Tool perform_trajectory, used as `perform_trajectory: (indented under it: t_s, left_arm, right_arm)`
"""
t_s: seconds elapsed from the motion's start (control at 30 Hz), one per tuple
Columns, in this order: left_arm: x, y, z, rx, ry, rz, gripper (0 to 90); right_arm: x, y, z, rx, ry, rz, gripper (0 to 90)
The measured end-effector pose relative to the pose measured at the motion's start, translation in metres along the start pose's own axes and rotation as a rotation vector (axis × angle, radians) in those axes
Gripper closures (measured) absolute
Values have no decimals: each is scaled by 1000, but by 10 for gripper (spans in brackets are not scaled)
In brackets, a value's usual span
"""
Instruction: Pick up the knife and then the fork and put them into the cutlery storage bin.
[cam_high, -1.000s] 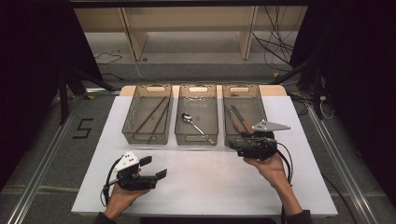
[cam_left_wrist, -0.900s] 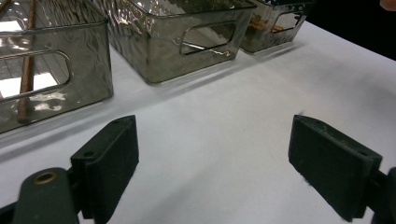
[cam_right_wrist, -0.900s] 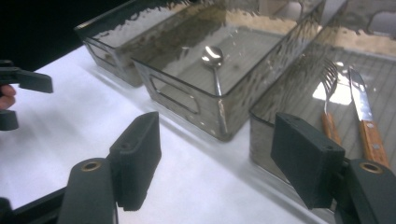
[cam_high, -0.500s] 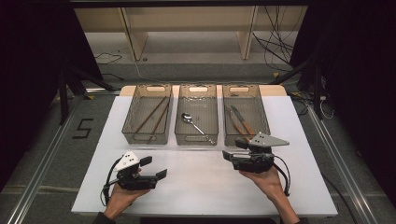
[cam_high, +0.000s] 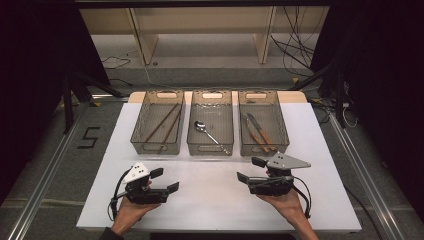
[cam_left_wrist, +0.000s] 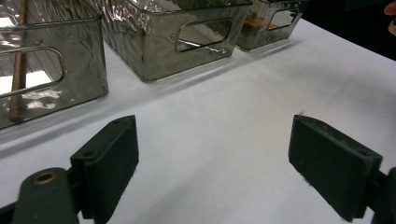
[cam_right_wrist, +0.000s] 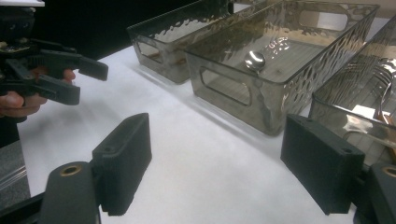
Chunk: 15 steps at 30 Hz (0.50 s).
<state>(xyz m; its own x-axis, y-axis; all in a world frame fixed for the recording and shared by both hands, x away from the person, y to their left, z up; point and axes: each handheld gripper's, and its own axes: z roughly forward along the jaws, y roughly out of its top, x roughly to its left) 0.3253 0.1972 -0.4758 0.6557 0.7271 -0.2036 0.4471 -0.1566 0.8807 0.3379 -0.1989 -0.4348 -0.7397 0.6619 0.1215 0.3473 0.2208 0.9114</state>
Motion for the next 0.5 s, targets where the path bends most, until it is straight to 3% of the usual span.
perform_trajectory:
  t_s: [0.5]
  left_arm:
    - [-3,-1,0,11,-27,1,159]
  right_arm:
    - [3,-25,-17,-13,-10,1,226]
